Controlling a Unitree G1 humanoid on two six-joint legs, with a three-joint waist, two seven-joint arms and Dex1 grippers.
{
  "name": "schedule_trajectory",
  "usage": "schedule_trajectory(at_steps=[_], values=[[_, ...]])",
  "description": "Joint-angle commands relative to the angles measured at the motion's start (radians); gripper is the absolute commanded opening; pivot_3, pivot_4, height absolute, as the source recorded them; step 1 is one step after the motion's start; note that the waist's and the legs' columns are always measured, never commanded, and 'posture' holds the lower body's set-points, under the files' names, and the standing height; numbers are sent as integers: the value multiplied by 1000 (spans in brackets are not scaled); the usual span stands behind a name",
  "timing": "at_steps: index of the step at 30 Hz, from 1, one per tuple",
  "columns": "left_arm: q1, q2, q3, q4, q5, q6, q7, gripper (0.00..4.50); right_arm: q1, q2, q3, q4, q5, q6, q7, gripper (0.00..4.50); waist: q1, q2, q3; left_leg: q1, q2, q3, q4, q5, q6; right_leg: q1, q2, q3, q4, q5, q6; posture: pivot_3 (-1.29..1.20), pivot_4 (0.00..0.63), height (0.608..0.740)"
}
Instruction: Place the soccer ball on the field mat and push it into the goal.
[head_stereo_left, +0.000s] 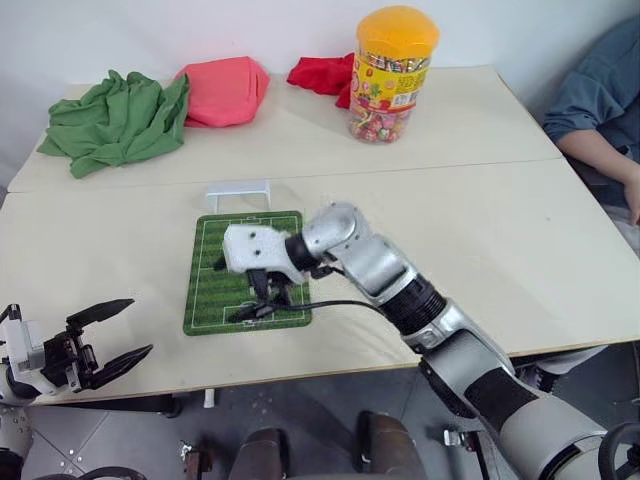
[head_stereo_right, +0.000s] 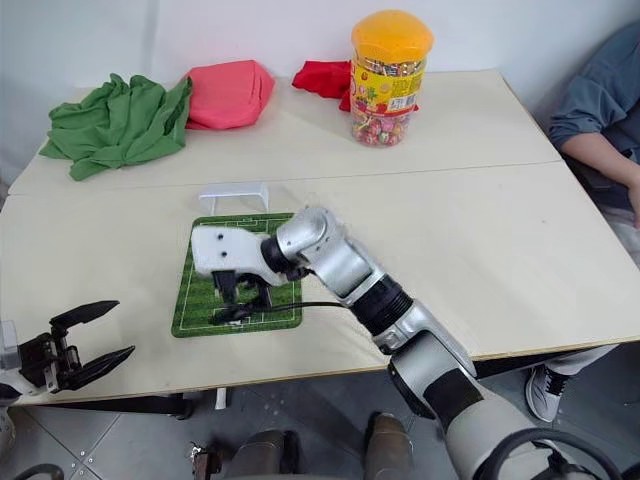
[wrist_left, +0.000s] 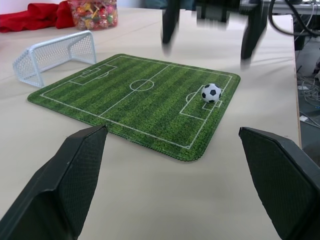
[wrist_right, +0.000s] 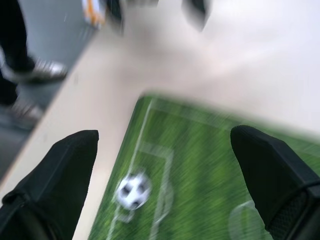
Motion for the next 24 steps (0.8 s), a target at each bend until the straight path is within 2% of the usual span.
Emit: schedule_trajectory(at_steps=[1,6,13,17,24], values=[[-13,4,27,12,1,4,-112,4500,39,-26,-78,-144,137,50,42,3886,1,0,0,0,0,0,0,0,0,0,0,0,0,0,0,0,150,740],[-47,10,19,33,9,14,-112,4500,169,-119,-86,-261,193,44,52,2285,5,-1,-1,0,0,0,1,0,0,1,0,0,0,0,0,0,150,740],[-58,18,16,23,-5,37,-112,4500,278,-156,-36,-340,201,64,11,12,-1,-1,-1,1,0,2,0,0,0,0,0,0,0,0,0,0,150,740],[-22,34,2,-18,-22,60,-112,4500,319,-158,27,-334,169,59,-14,12,1,-2,-1,1,0,2,0,-1,1,0,0,0,0,0,0,0,150,740],[90,69,-61,-120,-49,55,-112,4500,297,-88,101,-182,122,6,-59,12,3,-1,-1,1,1,3,1,-1,1,0,0,0,0,0,-1,0,150,740]])
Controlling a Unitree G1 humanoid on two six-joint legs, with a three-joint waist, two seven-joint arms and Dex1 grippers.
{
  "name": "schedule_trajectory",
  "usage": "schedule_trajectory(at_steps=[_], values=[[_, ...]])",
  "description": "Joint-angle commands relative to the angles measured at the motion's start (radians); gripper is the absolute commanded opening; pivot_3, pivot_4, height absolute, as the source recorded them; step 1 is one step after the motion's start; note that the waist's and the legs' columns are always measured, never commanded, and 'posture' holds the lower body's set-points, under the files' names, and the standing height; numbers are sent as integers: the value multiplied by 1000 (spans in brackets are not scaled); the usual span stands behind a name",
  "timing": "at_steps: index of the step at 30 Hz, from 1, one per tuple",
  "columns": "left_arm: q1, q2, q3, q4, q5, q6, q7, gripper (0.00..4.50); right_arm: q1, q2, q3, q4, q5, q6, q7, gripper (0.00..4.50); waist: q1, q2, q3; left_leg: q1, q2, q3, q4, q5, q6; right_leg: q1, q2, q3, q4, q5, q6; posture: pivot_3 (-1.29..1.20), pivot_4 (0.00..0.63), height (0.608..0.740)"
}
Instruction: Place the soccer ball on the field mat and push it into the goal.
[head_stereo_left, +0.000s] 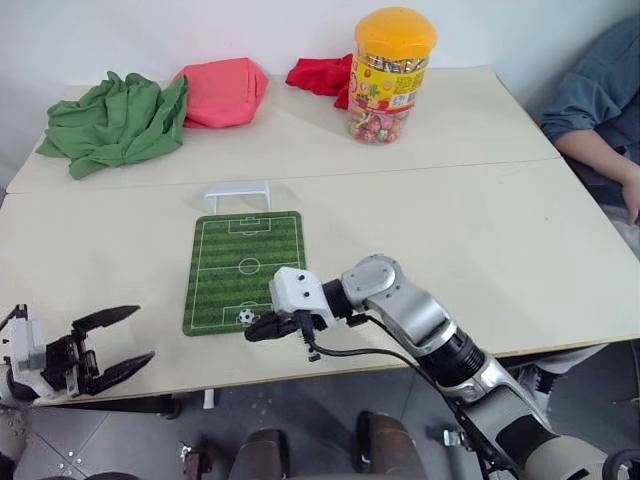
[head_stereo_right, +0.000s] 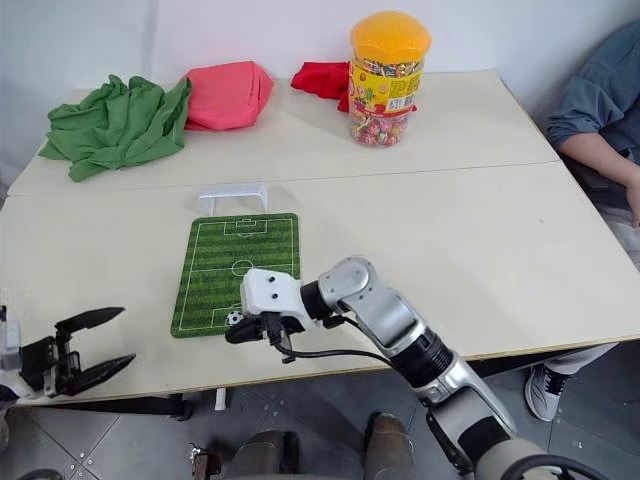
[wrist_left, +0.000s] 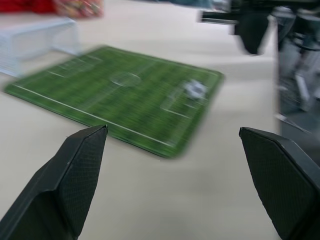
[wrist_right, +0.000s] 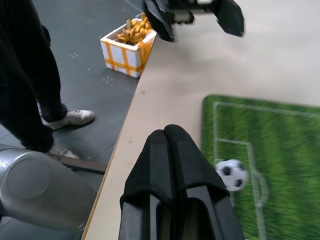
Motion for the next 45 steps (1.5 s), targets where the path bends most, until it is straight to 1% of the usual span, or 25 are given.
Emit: schedule_trajectory(at_steps=[1,4,7,11,14,16,19,21,24,26,28,33,34,36,37,39,40,42,45], values=[[17,22,-5,-34,-32,-11,-112,4500,-35,40,18,64,-16,-54,-16,12,1,0,0,0,0,0,0,0,0,0,0,0,0,0,0,0,150,740],[47,43,-39,-57,-30,-31,-112,4500,-70,69,34,180,-46,-122,-15,12,1,0,0,0,0,0,0,0,0,0,0,0,0,0,0,0,150,740],[47,50,-48,-61,-38,-46,-112,4500,-94,93,34,252,-58,-162,-13,12,1,0,0,0,0,0,0,0,0,0,0,0,0,0,0,0,150,740],[47,49,-37,-71,-45,-52,-112,4500,-122,125,27,344,-76,-202,-13,12,0,0,0,0,0,0,0,0,0,0,0,0,0,0,-1,0,150,740],[45,45,-22,-72,-44,-55,-112,4500,-164,148,15,467,-106,-265,-30,12,-3,0,0,0,0,0,0,0,0,0,0,0,0,0,-1,0,150,740],[43,42,-13,-71,-43,-55,-112,4500,-211,168,-9,568,-128,-316,-71,12,-4,0,0,0,0,0,0,0,0,0,0,0,0,0,-1,0,150,740],[24,34,3,-58,-39,-50,-112,4500,-354,197,-93,765,-144,-409,-198,12,-5,1,1,0,1,1,0,0,0,-1,1,0,0,0,-1,0,150,740],[13,28,11,-53,-34,-49,-112,4500,-433,205,-151,833,-138,-466,-263,12,-5,1,1,0,1,1,0,0,0,-1,1,0,1,0,-1,0,150,740],[-6,18,19,-44,-22,-45,-112,4500,-534,207,-253,877,-112,-471,-365,12,-5,1,1,-1,1,1,-2,-1,-1,-2,1,0,0,0,-2,0,150,740],[-22,9,25,-37,-14,-39,-112,4500,-548,203,-300,848,-93,-445,-385,12,-5,1,1,0,2,1,-2,-1,-2,-3,1,-1,0,0,-2,0,150,740],[-36,3,27,-29,-5,-35,-112,4500,-530,207,-324,797,-70,-399,-366,12,-5,1,1,0,2,1,-3,-1,-2,-3,2,-2,0,0,-2,0,150,740],[-65,-4,34,-16,13,-14,-112,4500,-409,194,-296,550,-35,-269,-270,12,-8,1,1,0,3,2,-3,-1,-2,-3,2,-2,0,0,-2,0,150,740],[-87,-12,53,-5,22,4,-112,4500,-354,172,-286,442,-4,-210,-232,12,-8,1,1,0,3,2,-3,-1,-2,-3,2,-2,0,0,-2,0,150,740],[-122,-22,81,14,46,34,-94,4500,-276,132,-275,292,34,-119,-182,12,-4,1,0,-1,3,2,-2,-1,-2,-3,3,-2,0,0,-2,0,150,740],[-142,-23,96,22,61,49,-61,4500,-234,92,-274,225,54,-87,-144,12,-1,0,0,-1,3,2,-2,-1,-2,-3,3,-2,0,0,-1,0,150,740],[-182,-26,121,45,109,71,43,4500,-178,20,-282,153,76,-64,-94,12,3,0,0,-1,3,2,0,-2,-1,-2,3,-2,0,0,-2,0,150,740],[-205,-30,134,59,137,79,104,4500,-161,-13,-287,140,78,-58,-79,12,8,0,0,-2,3,2,0,-2,-1,-2,3,-2,0,0,-2,0,150,740],[-231,-41,160,67,176,87,172,4500,-142,-67,-293,133,77,-57,-65,12,9,0,0,-1,3,3,2,-2,0,-1,3,-2,-1,0,-2,0,150,740],[-251,-56,190,71,257,95,325,4500,-112,-171,-336,162,73,-92,-42,12,8,0,0,-1,3,3,3,-2,0,-1,3,-1,-1,1,-3,0,150,740]])
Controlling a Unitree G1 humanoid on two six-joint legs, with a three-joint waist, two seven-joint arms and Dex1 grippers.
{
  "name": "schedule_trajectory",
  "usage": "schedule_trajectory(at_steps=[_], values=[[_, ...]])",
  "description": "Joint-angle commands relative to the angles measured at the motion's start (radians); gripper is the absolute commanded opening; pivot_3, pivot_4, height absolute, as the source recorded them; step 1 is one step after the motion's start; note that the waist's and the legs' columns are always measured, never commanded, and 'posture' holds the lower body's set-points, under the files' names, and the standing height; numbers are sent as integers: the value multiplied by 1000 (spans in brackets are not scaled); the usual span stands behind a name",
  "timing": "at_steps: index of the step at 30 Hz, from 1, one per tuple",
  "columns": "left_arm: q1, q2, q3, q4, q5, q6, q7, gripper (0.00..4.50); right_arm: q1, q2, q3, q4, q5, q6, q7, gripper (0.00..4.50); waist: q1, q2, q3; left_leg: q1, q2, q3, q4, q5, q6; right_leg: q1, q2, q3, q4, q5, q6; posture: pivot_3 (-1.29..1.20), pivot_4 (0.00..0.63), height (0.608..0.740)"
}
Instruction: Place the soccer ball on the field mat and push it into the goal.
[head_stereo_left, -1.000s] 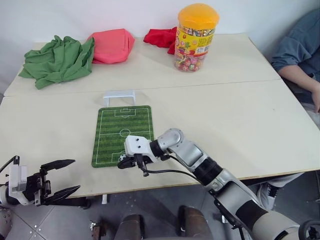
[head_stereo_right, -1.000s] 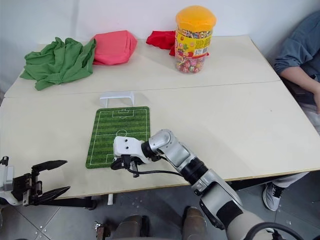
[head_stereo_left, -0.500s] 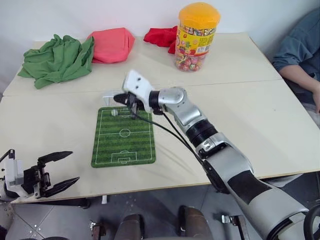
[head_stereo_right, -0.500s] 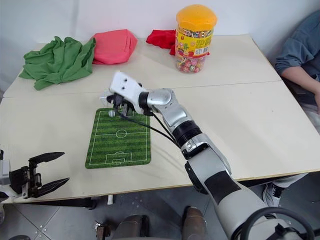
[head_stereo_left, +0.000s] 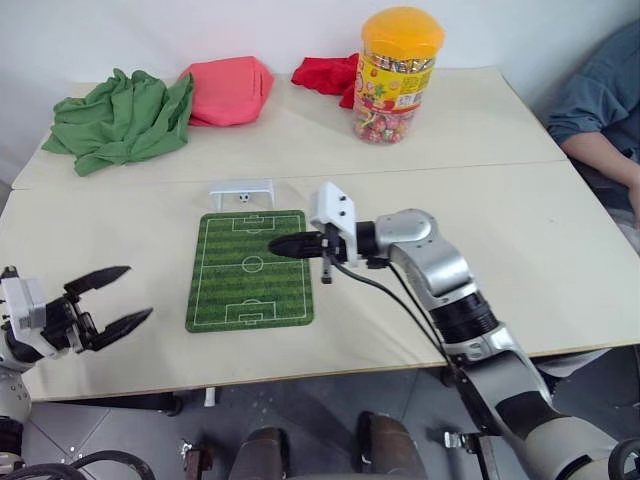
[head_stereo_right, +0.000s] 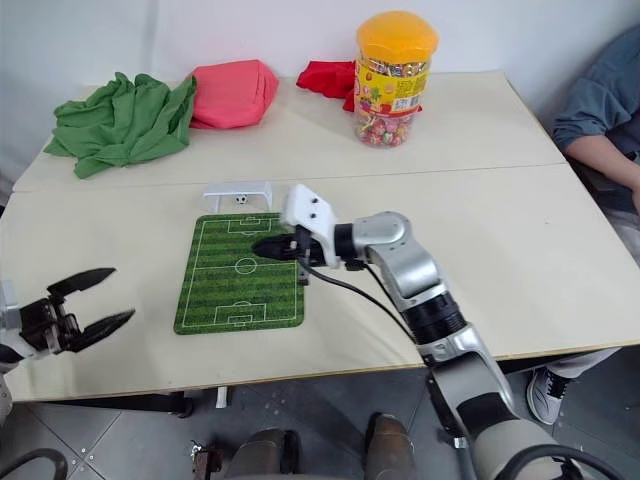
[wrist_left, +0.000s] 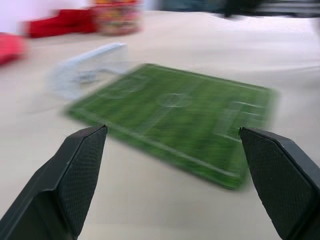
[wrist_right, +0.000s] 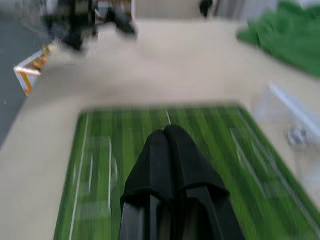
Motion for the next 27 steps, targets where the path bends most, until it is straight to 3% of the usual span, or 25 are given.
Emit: schedule_trajectory(at_steps=[1,3,7,8,11,16,22,27], values=[[-12,-15,61,-1,83,13,153,4500,17,-83,-62,-5,14,-49,23,12,-4,0,0,0,0,0,0,0,0,0,0,0,0,0,0,0,150,740],[-7,-19,80,-28,114,69,253,4500,44,-164,-102,23,17,-90,49,12,-7,0,0,0,0,1,0,0,0,0,0,0,0,0,0,0,150,740],[27,-23,122,-96,136,105,299,4500,70,-287,-157,76,41,-130,121,12,-8,0,0,0,0,2,-1,0,0,0,0,0,-2,0,0,0,150,740],[35,-14,138,-107,126,144,308,4500,77,-323,-170,91,48,-132,151,183,-8,0,0,0,0,2,-1,-1,0,0,0,0,-3,0,0,0,150,740],[57,5,184,-98,111,165,253,4500,98,-404,-203,136,69,-173,243,848,-8,0,0,0,1,3,-1,-1,0,0,0,0,-3,0,0,0,150,740],[95,52,239,-36,108,173,77,4500,106,-491,-259,282,73,-284,314,2522,-7,0,0,0,1,5,-1,-1,1,0,0,0,-5,1,-1,0,150,740],[94,98,299,67,121,192,15,4500,172,-577,-348,386,109,-361,379,4479,-2,0,1,0,1,5,-1,-1,1,1,0,0,-6,1,-2,0,150,740],[93,136,314,145,140,213,-32,4500,203,-615,-361,437,87,-395,357,4479,2,0,1,1,1,6,-1,-2,2,1,0,0,-7,1,-2,0,150,740]])
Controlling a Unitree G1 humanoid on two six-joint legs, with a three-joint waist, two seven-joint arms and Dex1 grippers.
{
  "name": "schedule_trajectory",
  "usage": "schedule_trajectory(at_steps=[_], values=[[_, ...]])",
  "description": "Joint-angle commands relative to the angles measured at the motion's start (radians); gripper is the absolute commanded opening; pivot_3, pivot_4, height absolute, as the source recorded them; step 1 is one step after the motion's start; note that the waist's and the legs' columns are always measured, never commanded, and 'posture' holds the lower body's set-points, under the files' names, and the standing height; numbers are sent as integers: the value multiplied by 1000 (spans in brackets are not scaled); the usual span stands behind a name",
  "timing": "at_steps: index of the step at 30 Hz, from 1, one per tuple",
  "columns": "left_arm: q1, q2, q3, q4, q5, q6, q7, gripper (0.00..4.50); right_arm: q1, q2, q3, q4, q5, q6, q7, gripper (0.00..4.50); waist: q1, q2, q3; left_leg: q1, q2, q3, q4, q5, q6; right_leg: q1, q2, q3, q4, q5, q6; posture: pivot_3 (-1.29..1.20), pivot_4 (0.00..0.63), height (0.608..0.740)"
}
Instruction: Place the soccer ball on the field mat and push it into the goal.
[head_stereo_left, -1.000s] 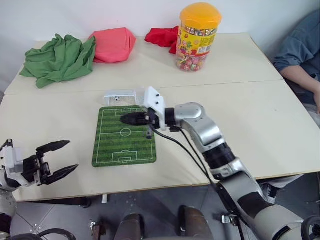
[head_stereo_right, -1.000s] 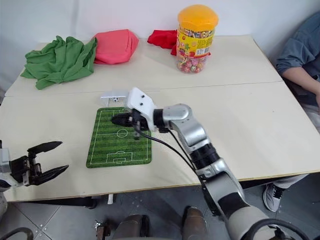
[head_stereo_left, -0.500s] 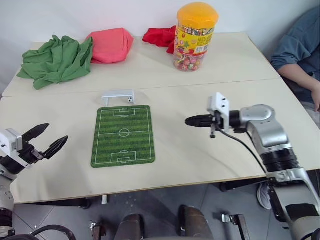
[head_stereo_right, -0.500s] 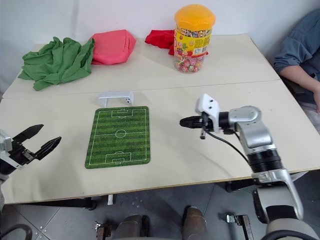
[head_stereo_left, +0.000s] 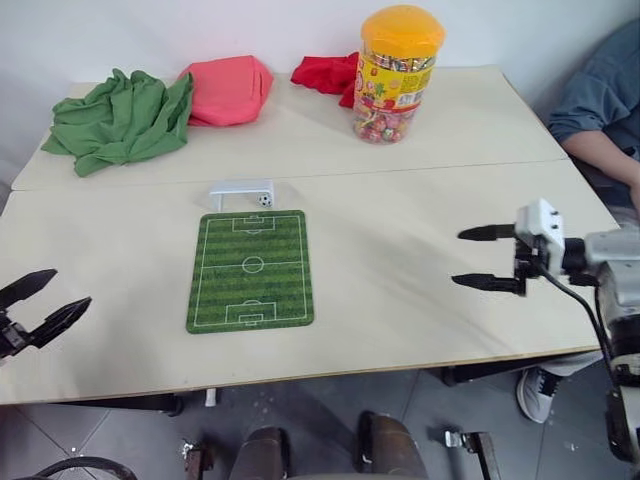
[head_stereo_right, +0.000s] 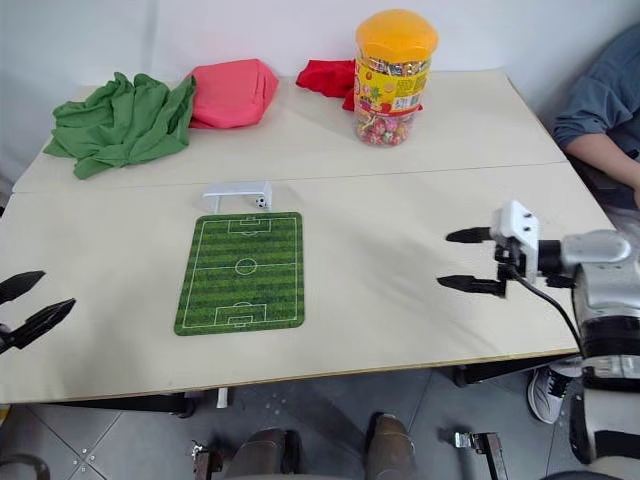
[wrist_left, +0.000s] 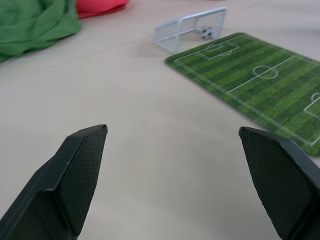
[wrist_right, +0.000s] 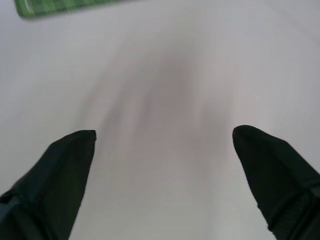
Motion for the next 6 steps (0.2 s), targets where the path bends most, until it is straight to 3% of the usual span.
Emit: schedule_trajectory(at_steps=[1,6], values=[[-12,42,29,44,17,8,-27,4500,-5,-27,-39,24,6,-22,-5,4479,-1,0,0,0,0,0,1,0,0,0,0,0,0,0,0,0,150,740],[-56,71,39,101,28,6,-37,4500,18,-2,-59,-24,26,-7,-58,4479,-3,0,0,0,2,2,2,0,0,0,1,0,0,1,-2,0,150,740]])
